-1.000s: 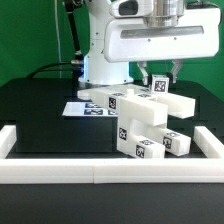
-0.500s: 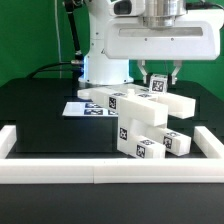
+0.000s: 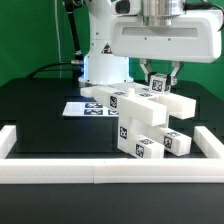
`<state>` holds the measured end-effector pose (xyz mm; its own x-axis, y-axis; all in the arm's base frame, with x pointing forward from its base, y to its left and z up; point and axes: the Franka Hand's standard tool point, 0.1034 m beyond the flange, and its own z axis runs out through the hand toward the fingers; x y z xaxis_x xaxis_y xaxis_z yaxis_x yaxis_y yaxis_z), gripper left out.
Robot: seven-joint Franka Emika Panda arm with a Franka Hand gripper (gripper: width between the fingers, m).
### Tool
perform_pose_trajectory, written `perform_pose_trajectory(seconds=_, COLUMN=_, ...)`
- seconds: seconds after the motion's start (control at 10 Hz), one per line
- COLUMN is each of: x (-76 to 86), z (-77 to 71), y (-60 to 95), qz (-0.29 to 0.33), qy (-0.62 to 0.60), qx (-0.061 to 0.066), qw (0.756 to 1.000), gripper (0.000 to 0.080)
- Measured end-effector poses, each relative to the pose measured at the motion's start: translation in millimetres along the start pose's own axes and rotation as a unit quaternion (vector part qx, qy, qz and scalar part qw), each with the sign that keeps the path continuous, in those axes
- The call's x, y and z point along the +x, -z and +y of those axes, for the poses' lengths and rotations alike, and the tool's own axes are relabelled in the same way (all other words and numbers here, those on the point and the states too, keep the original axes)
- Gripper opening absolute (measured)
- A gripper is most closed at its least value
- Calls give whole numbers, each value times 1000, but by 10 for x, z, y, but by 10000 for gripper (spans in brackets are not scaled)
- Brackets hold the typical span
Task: Assemble chair
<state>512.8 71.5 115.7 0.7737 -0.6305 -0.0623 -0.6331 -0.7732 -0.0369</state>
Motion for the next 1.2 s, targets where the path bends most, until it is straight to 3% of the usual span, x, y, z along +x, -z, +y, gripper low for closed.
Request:
perform_pose_trajectory(seconds=0.1, x=0, z=2, y=-3, qz=0, qy=11, qx=0, qw=1000, gripper=314)
perform_pose_trajectory(seconds=0.2, x=-1, z=1, y=-3, qz=0, qy=26, qx=-1, qw=1000, gripper=493)
perform_pose_trajectory(seconds=0.3, x=-12, z=-13, y=-3, qz=2, qy=44, qx=-1, qw=999, gripper=493)
perform_pose_trajectory(seconds=0.4, x=-17, z=-22, y=-8, qz=5, qy=88, qx=-1, qw=996, gripper=616)
perform_pose_trajectory(seconds=0.7, x=-41, z=-20, y=-25, qz=4, qy=225, qx=-3, qw=974, gripper=648)
perform_pose_trajectory(seconds=1.2, x=-28, z=-20, y=-20, qz=7, qy=422, qx=-10, qw=907, gripper=648)
